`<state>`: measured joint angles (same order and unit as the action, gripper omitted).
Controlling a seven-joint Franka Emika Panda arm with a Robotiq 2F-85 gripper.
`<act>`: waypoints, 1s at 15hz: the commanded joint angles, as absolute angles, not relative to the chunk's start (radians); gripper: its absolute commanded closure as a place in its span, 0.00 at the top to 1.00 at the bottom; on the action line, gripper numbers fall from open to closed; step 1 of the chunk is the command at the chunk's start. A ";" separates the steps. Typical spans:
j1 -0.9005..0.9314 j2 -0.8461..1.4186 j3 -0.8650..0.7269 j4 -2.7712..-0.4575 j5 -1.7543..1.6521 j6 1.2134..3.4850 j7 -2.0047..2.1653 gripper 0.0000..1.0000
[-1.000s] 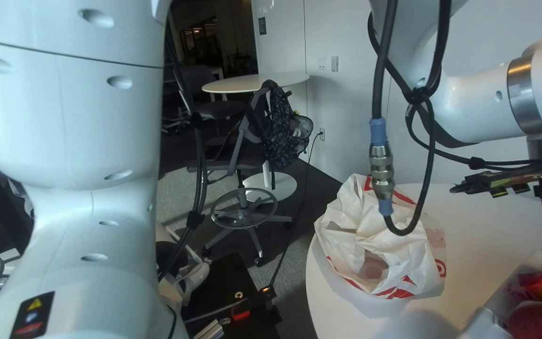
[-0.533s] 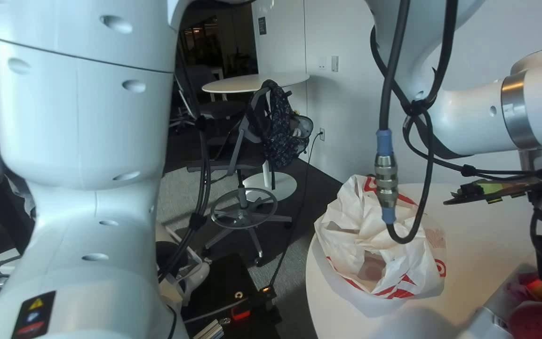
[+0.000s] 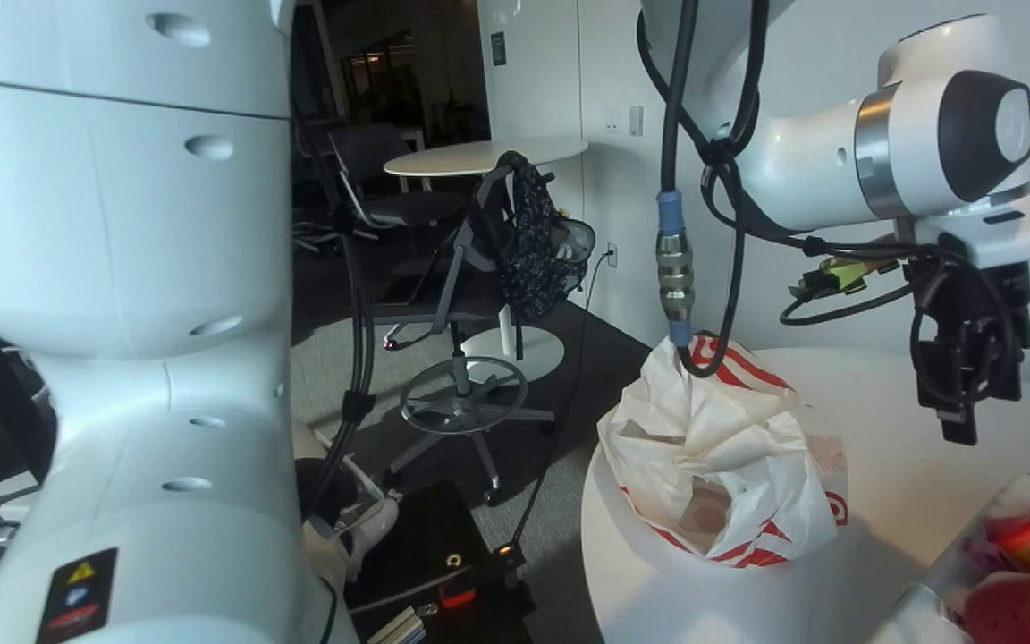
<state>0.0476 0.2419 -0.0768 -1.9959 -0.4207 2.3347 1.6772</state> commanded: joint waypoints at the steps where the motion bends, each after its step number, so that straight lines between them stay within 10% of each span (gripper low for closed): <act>1: 0.064 0.204 -0.005 -2.069 -0.255 2.407 1.539 1.00; 15: 0.138 0.379 0.130 -2.217 0.236 2.306 0.901 1.00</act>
<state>0.1006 0.3186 0.1608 -2.2383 0.2769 2.3381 0.9410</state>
